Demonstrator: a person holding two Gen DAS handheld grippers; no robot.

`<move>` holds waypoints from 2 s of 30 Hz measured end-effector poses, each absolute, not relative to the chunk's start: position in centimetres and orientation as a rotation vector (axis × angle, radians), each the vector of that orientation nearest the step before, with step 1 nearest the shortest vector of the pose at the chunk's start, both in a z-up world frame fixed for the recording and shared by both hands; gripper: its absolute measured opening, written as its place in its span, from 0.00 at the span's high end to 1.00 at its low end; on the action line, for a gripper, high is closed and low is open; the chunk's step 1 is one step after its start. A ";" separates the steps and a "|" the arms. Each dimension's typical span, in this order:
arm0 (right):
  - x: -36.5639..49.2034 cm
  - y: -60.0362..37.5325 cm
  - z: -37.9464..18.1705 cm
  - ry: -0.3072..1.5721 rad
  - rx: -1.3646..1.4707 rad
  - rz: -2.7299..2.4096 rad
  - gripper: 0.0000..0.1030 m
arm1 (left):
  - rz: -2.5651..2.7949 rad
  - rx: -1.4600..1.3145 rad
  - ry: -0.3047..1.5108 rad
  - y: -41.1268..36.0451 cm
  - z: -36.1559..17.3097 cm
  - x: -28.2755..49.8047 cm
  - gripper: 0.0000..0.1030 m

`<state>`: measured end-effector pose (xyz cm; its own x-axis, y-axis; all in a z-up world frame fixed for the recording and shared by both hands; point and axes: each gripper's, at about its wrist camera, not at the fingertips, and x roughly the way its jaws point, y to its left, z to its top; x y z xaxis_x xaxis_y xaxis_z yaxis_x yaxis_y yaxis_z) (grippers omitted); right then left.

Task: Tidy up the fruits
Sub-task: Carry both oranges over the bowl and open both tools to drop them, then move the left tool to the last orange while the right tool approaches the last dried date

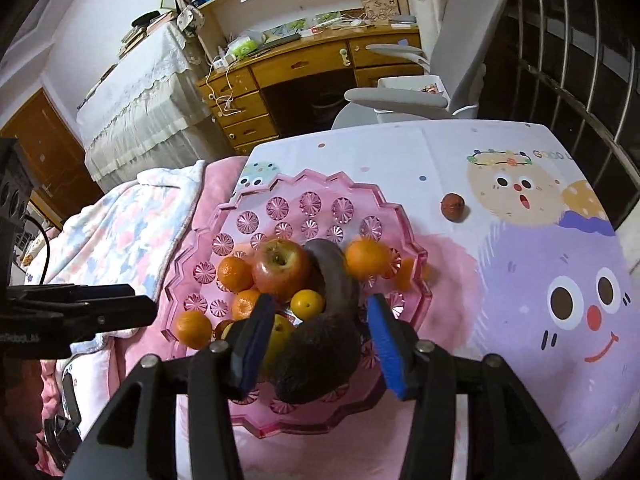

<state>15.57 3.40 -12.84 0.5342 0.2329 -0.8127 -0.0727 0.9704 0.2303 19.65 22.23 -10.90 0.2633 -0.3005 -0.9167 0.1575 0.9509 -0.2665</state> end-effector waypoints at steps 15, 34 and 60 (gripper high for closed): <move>15.1 -5.5 -14.2 1.070 0.246 0.235 0.51 | -0.189 -0.230 1.241 15.1 -11.3 14.7 0.27; 17.8 -17.6 -14.9 1.108 0.088 0.518 0.37 | 0.139 -0.500 1.254 -0.3 -13.1 9.0 0.15; 25.8 -17.0 -21.2 0.969 -0.219 0.724 0.36 | 0.518 -0.581 0.956 -4.1 -22.6 20.3 0.15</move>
<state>25.76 -17.00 -21.19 0.3557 0.4614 -0.8128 -0.6484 0.7482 0.1409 20.27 -4.10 -22.58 0.4799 0.1526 -0.8639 -0.6408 0.7336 -0.2264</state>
